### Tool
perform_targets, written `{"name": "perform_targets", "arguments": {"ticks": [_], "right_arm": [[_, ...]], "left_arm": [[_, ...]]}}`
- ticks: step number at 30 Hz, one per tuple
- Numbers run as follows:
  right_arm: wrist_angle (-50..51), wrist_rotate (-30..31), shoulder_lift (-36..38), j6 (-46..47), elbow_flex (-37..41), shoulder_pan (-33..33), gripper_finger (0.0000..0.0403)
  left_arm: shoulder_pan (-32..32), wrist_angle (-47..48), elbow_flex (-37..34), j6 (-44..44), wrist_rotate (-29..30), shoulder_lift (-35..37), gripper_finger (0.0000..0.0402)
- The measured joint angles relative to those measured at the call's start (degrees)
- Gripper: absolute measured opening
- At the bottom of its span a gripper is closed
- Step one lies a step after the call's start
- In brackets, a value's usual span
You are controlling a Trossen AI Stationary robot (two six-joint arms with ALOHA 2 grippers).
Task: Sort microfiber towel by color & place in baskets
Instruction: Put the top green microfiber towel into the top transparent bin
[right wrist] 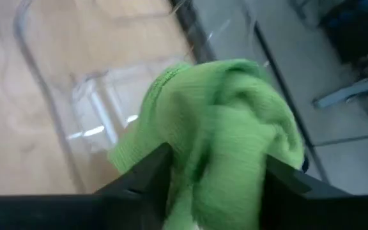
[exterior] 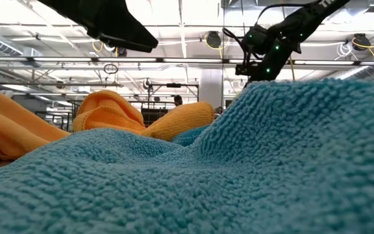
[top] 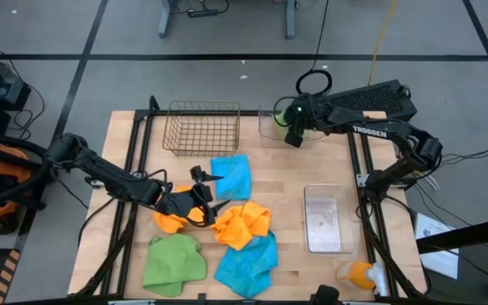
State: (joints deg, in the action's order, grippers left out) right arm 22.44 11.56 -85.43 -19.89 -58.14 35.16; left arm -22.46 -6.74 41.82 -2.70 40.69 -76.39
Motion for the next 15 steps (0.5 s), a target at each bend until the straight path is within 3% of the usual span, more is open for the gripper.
{"name": "perform_targets", "arguments": {"ticks": [8,12,15], "right_arm": [[8.0,-1.5,0.2,4.9,-5.0,-1.2,0.0241],[8.3,-6.3,0.2,5.8,-6.1,-1.9,0.0237],[8.1,-8.8,0.2,7.1,-6.2,-2.3,0.0209]], "left_arm": [[0.3,-0.1,0.0,0.0,0.0,-0.1,0.0370],[0.3,0.0,0.0,0.0,0.0,-0.1,0.0370],[0.3,0.0,0.0,0.0,0.0,-0.1,0.0370]]}}
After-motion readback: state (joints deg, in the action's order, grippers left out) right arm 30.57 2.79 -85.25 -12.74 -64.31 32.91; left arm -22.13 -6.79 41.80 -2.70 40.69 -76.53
